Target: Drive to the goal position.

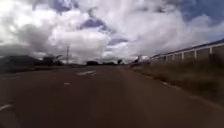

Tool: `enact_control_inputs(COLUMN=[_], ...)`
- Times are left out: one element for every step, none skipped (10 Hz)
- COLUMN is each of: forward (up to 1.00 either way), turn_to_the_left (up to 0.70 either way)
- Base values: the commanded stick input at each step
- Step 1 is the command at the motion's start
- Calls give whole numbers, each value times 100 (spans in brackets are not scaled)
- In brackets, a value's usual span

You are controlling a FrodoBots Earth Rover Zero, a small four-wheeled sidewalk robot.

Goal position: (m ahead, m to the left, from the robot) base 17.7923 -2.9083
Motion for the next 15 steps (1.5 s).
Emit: enact_control_inputs(forward=[67,67,66,66,66,66,66,66,66,66,66,66,66,65,66], turn_to_the_left=[1,3,3,3,2,-10,-20,-18,-15,-4,2,-1,-10,-24,3])
